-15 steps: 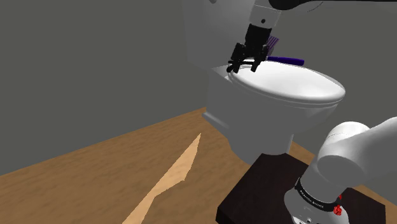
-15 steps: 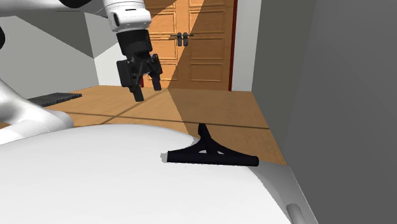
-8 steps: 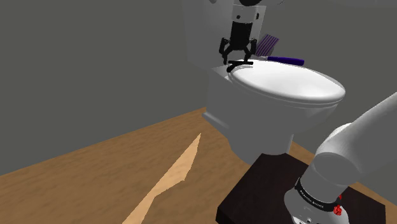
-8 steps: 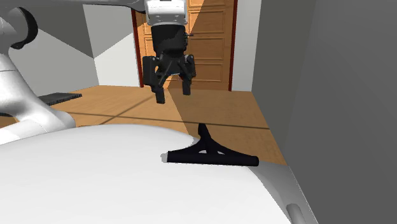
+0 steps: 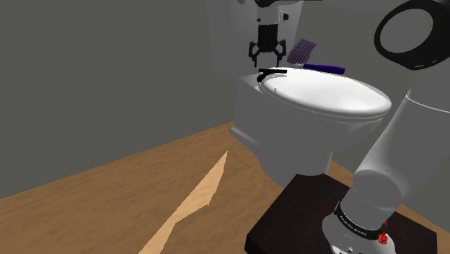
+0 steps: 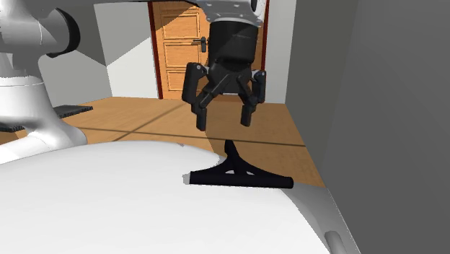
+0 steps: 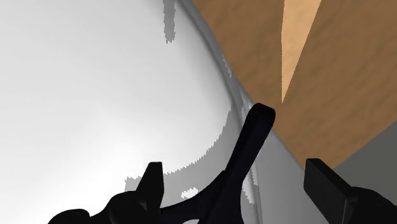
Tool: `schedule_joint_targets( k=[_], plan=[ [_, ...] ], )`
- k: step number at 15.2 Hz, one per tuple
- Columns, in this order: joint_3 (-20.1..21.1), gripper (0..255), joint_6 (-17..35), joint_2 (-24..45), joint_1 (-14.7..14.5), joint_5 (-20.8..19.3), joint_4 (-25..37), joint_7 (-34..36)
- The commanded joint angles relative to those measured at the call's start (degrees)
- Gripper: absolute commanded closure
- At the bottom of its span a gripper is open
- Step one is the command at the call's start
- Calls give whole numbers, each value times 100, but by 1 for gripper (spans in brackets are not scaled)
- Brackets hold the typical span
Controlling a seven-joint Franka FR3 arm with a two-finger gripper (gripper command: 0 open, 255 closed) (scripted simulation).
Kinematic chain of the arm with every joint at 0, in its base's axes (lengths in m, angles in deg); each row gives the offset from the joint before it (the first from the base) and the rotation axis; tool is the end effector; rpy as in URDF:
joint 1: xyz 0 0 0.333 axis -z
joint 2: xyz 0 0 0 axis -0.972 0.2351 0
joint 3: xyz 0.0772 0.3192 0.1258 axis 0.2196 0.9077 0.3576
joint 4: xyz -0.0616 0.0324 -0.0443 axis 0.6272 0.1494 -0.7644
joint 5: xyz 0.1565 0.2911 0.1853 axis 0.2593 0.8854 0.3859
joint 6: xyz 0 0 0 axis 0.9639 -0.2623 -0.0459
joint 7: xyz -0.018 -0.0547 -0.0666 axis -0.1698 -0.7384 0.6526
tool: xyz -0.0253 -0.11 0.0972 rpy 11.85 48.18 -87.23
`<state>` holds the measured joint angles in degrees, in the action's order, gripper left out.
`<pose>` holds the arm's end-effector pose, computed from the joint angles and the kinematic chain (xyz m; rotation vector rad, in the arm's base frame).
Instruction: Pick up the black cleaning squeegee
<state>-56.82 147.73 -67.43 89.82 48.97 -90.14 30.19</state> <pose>0.5144 -0.1523 0.6183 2.6467 -1.5167 -0.0876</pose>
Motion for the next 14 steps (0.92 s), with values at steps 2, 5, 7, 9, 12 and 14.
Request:
schedule_joint_targets(
  k=[2, 5, 7, 9, 12, 14],
  plan=[
    [-143, 0, -477, 688, 125, -69, 900, 486],
    [-145, 0, -212, 603, 121, -69, 548, 510],
    [-145, 0, -41, 556, 121, -70, 329, 525],
    [-145, 0, 127, 517, 121, -71, 122, 539],
    [-142, 255, 168, 520, 118, -70, 83, 548],
    [-142, 255, 170, 512, 117, -71, 74, 549]
  ],
)
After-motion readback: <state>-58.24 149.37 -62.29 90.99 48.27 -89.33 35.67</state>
